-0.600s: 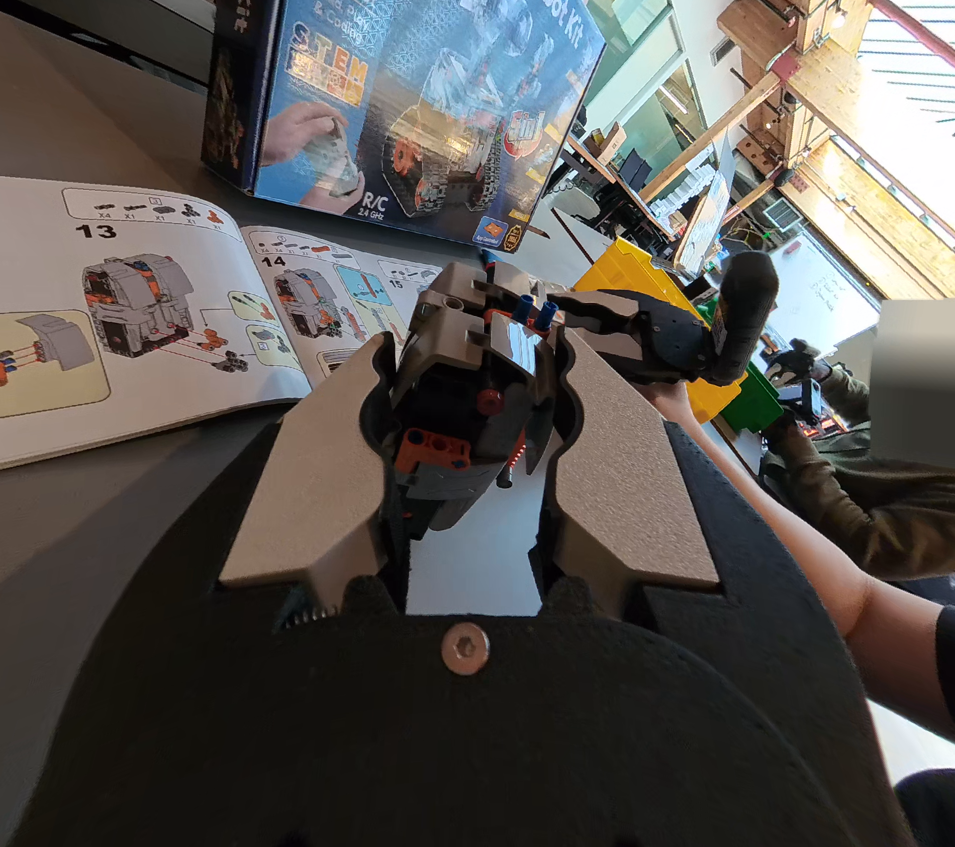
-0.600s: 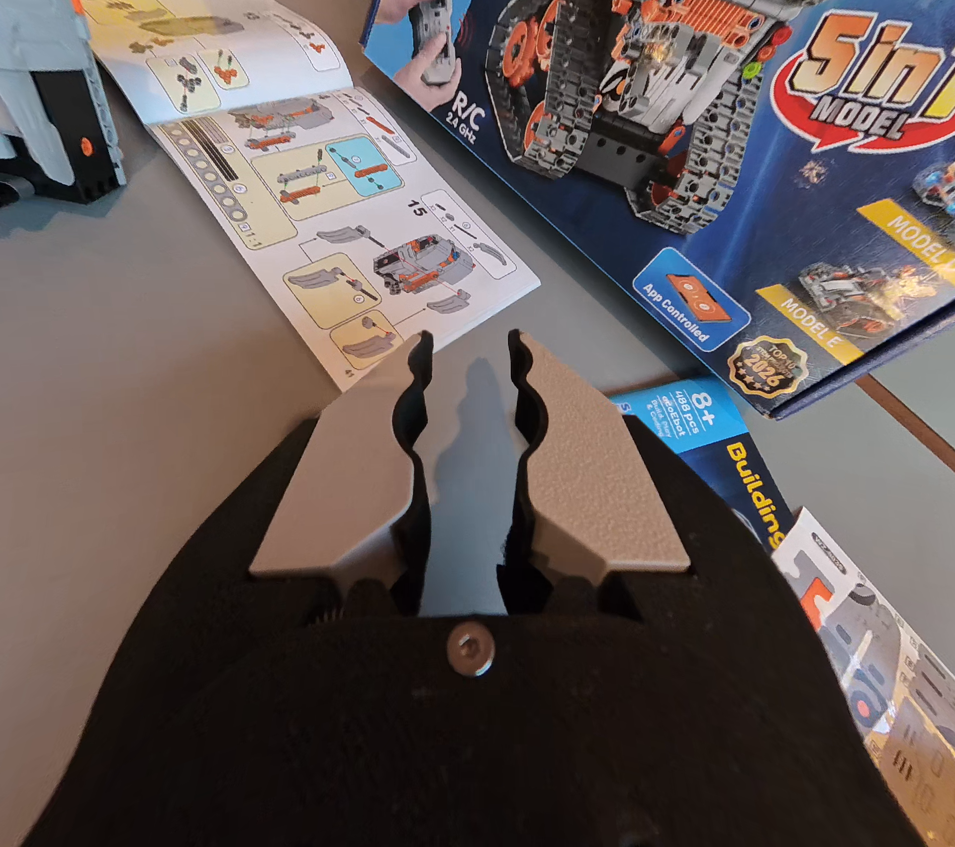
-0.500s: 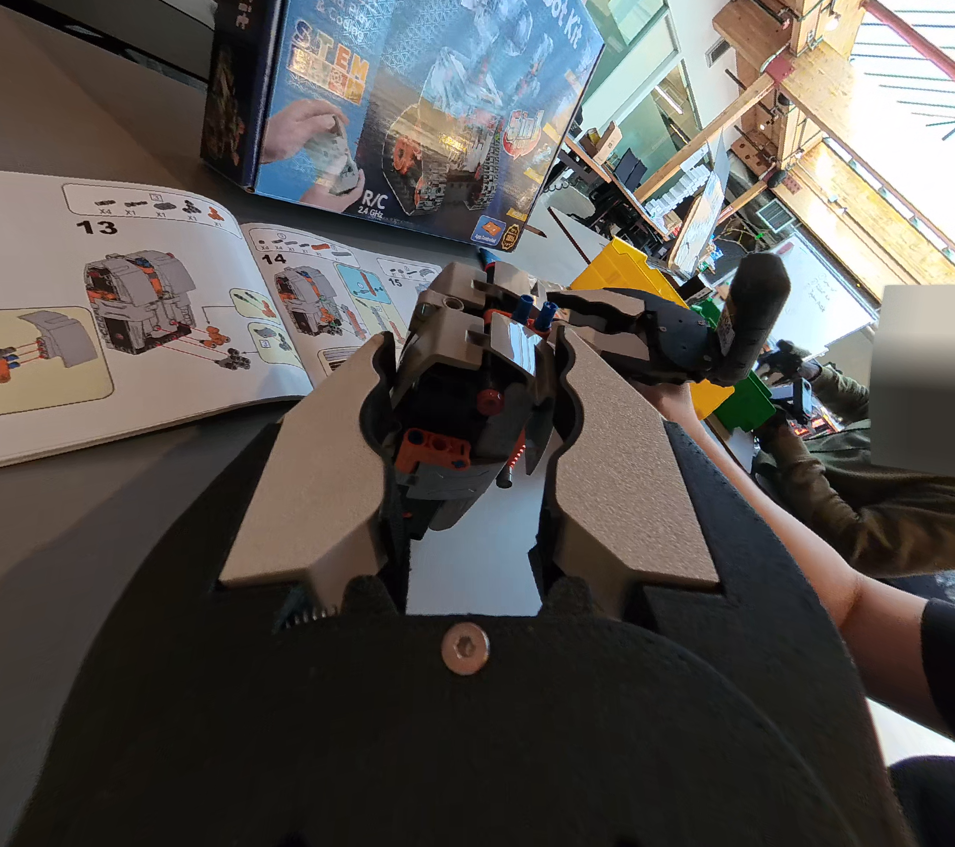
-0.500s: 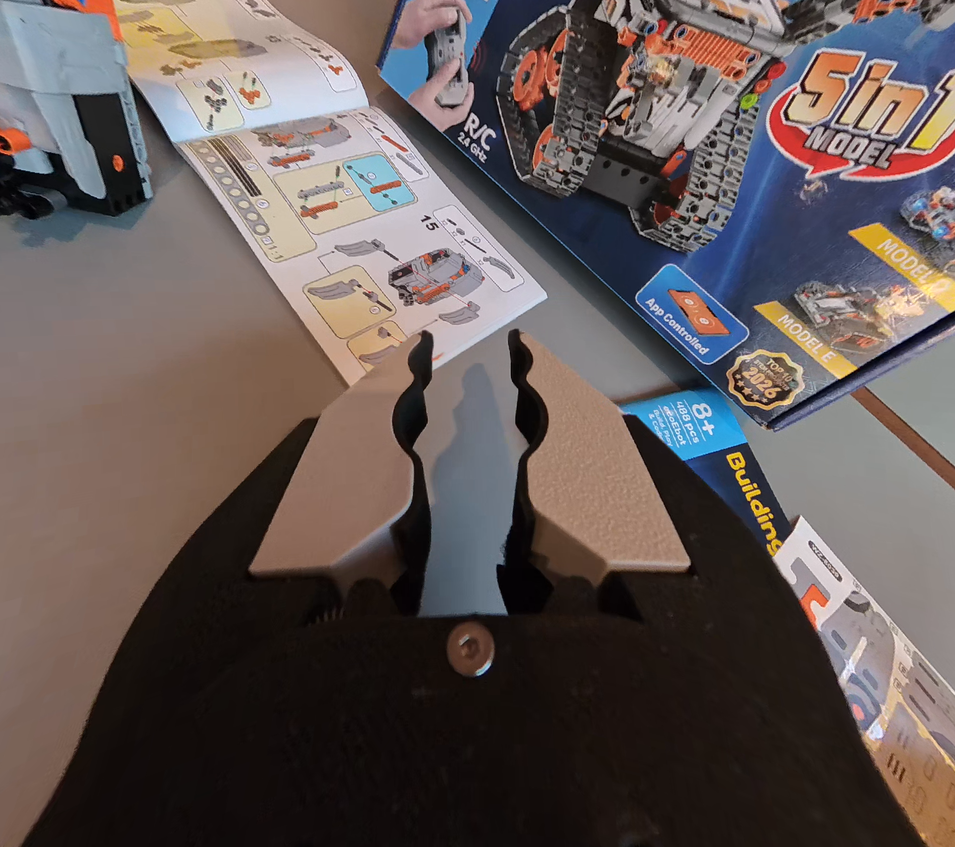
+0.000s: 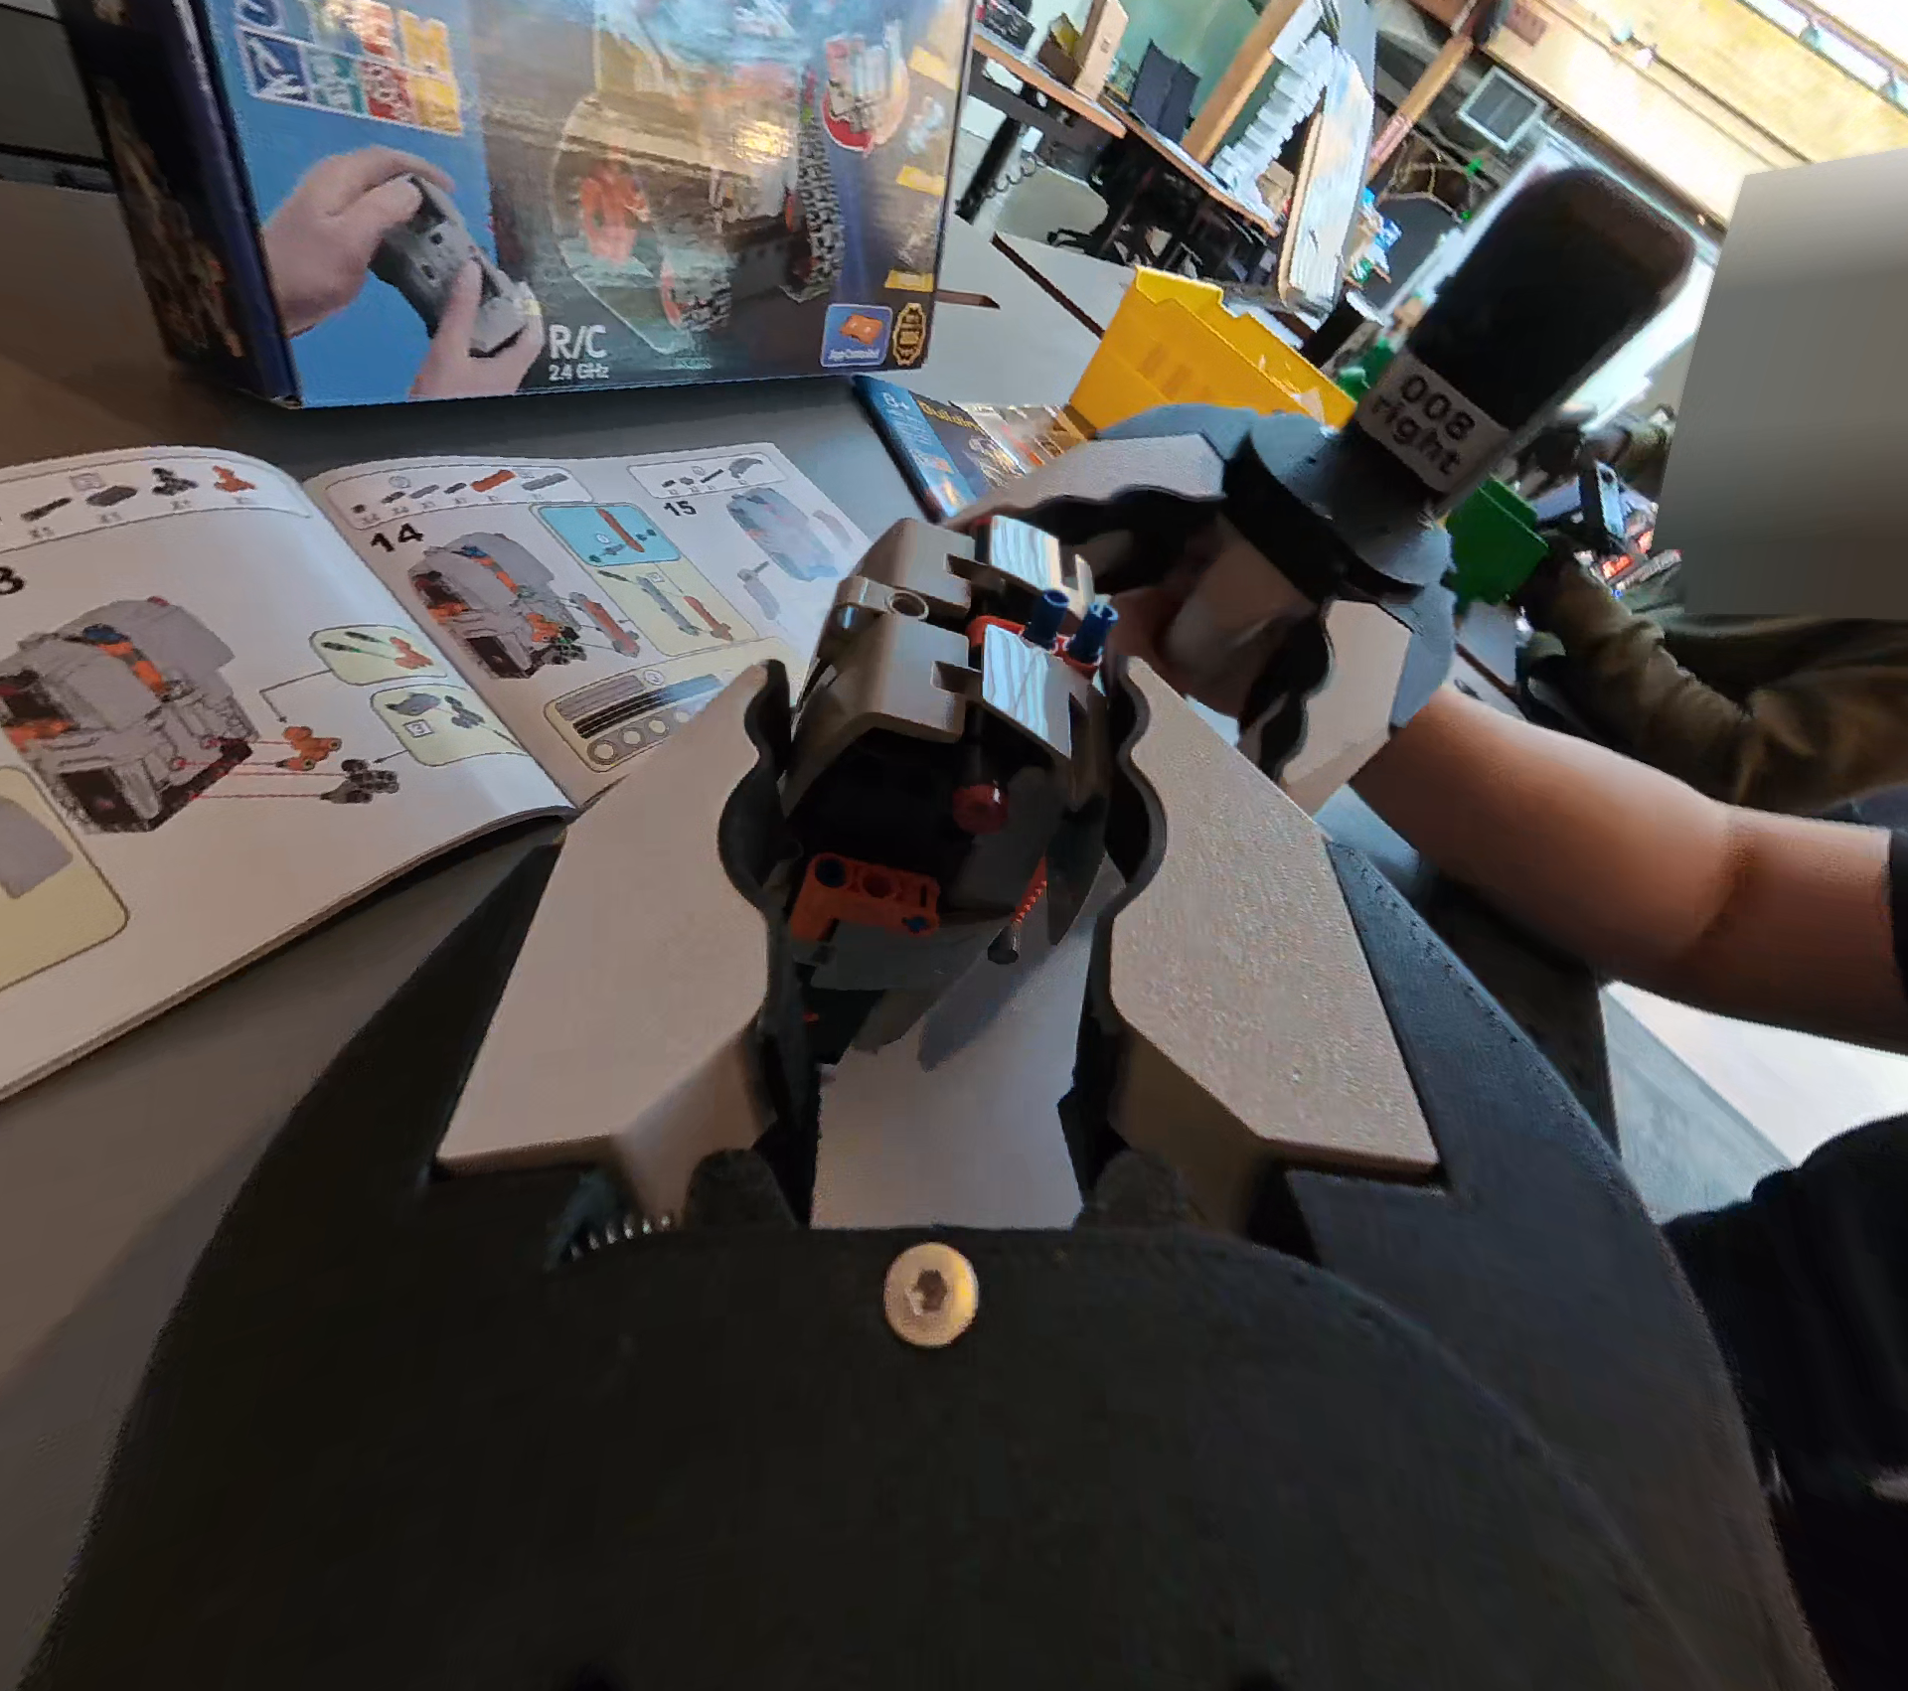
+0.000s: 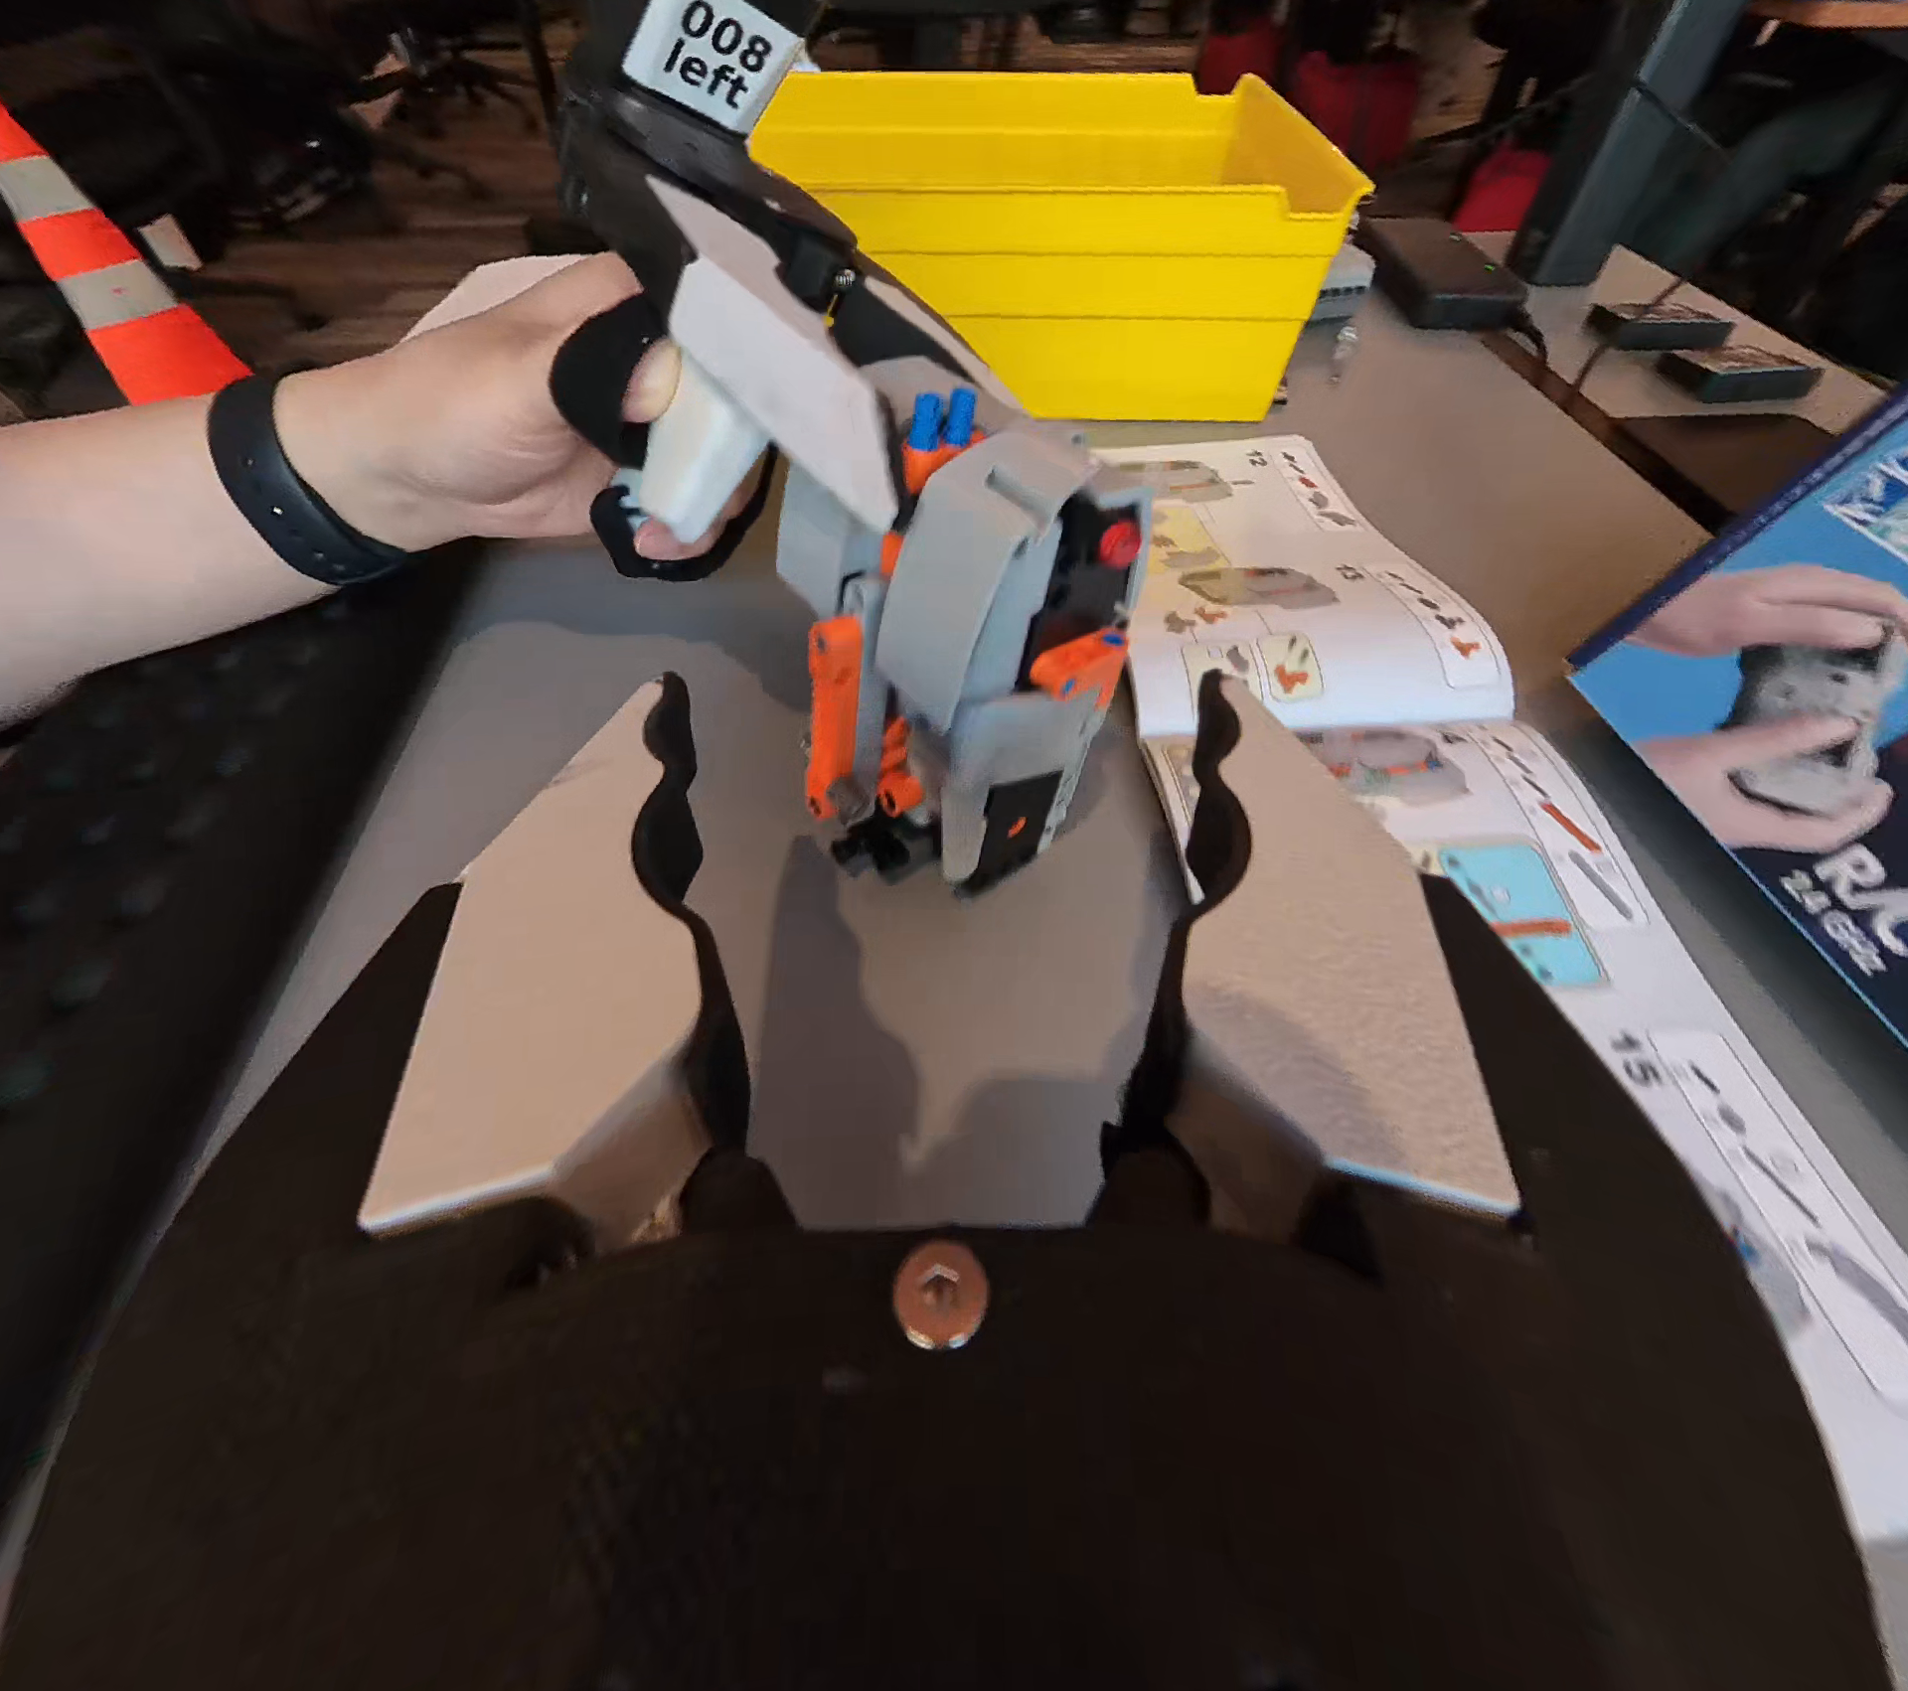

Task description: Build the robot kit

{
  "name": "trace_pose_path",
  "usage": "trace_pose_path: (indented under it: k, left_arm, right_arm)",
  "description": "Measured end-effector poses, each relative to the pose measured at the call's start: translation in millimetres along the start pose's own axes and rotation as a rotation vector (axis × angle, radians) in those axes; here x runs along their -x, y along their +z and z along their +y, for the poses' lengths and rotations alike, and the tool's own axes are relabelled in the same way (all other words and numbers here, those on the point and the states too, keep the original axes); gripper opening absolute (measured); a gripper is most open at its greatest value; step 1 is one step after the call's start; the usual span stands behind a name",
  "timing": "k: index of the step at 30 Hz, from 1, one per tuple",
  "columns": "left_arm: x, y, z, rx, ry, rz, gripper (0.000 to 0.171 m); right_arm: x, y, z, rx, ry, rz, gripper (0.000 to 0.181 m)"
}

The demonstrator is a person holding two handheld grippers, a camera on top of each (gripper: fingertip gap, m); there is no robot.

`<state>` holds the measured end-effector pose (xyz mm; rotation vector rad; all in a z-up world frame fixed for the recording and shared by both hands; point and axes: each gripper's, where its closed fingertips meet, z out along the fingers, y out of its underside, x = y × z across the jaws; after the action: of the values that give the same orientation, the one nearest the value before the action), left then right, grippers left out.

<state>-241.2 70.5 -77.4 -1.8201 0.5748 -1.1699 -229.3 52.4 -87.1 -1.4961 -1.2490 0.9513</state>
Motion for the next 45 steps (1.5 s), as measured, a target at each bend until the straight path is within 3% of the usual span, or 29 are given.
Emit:
trace_pose_path:
  k: [8, 14, 23, 26, 28, 36, 39, 45]
  left_arm:
    - [-10.5, 0.8, 5.5, 0.012, 0.069, 0.093, 0.061]
    - [-17.3, 4.1, 8.5, 0.037, 0.011, 0.184, 0.064]
    - [-20.5, 4.1, 11.1, 0.059, 0.053, 0.181, 0.065]
    - [-20.8, 7.1, 14.0, 0.078, 0.110, 0.154, 0.078]
    - [-23.4, 6.6, 14.7, 0.080, 0.102, 0.172, 0.071]
    - [-23.5, 6.4, 13.7, 0.068, 0.079, 0.188, 0.069]
    - [-23.4, 6.5, 13.4, 0.066, 0.074, 0.190, 0.069]
    - [-23.5, 6.7, 13.3, 0.062, 0.071, 0.191, 0.069]
  right_arm:
    - [3.3, 17.3, 4.2, 0.003, 0.019, -0.076, 0.066]
    - [7.1, 17.4, 7.2, 0.013, -0.015, -0.078, 0.068]
    - [11.0, 15.6, 8.5, 0.016, -0.017, -0.093, 0.067]
    - [11.1, 15.8, 8.7, 0.010, -0.004, -0.093, 0.067]
    - [11.2, 15.3, 9.2, 0.010, 0.005, -0.097, 0.067]
    - [11.5, 14.2, 8.3, 0.005, 0.022, -0.100, 0.066]
    - [11.9, 12.9, 4.4, -0.025, 0.122, -0.127, 0.068]
    - [6.5, 13.7, 5.3, -0.024, 0.147, -0.078, 0.058]
